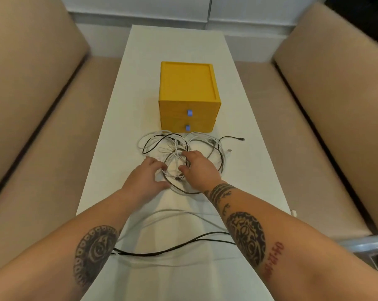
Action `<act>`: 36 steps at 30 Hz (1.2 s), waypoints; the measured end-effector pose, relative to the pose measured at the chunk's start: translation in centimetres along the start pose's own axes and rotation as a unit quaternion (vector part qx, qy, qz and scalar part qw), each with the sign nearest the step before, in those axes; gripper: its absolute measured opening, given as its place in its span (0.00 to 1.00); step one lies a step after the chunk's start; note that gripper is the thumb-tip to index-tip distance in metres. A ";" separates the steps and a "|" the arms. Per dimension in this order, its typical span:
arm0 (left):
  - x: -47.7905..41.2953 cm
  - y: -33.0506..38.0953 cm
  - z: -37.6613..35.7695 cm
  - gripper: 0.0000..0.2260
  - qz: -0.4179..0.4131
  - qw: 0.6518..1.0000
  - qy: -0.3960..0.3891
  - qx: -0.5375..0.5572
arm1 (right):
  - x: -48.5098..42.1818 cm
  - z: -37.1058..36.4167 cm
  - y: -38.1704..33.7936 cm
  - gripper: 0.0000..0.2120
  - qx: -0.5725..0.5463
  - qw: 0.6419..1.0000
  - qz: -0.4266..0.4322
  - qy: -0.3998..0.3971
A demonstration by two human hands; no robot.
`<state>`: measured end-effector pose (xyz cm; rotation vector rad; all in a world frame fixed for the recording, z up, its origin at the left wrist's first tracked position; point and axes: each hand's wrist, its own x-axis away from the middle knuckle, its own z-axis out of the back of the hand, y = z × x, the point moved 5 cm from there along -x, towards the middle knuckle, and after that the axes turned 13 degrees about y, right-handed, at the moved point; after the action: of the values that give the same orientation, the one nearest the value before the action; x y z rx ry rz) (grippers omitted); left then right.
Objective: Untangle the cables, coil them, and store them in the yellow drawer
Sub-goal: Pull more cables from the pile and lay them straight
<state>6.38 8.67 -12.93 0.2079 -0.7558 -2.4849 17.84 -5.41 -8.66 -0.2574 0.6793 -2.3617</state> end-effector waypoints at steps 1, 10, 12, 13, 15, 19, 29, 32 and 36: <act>0.0 -0.1 -0.1 0.25 0.000 1.000 0.008 0.006 | -0.2 -0.4 -0.1 0.22 0.011 1.000 0.012 -0.015; -1.1 0.3 0.3 0.26 0.020 1.000 -0.022 0.001 | -2.7 4.0 -1.3 0.12 -0.223 0.961 -0.044 0.160; -1.0 0.6 0.4 0.27 0.020 0.999 -0.027 0.014 | -3.6 7.1 -2.9 0.13 -0.276 0.941 -0.051 0.192; -0.9 0.9 0.6 0.27 0.016 0.999 -0.026 0.032 | -4.1 8.8 -3.8 0.13 -0.296 0.932 -0.050 0.205; -1.1 1.7 1.5 0.23 0.001 0.997 0.006 0.077 | -4.8 11.8 -5.6 0.11 -0.335 0.914 -0.037 0.227; -2.2 3.9 4.9 0.10 0.019 0.983 0.103 0.149 | -4.9 16.8 -8.7 0.10 -0.384 0.886 0.008 0.258; -4.2 11.6 14.7 0.06 0.049 0.899 0.176 0.397 | -2.7 26.4 -16.7 0.08 -0.504 0.795 0.114 0.317; -4.5 13.9 17.4 0.17 0.023 0.891 0.160 0.424 | -1.6 27.5 -18.1 0.09 -0.505 0.797 0.140 0.300; -4.8 16.0 17.9 0.19 -0.015 0.942 0.056 0.330 | -0.4 28.5 -19.8 0.09 -0.547 0.780 0.143 0.267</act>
<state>12.34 8.43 10.86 0.5939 -1.5183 -2.1340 17.32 -3.84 26.02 0.0587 2.1589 -1.4653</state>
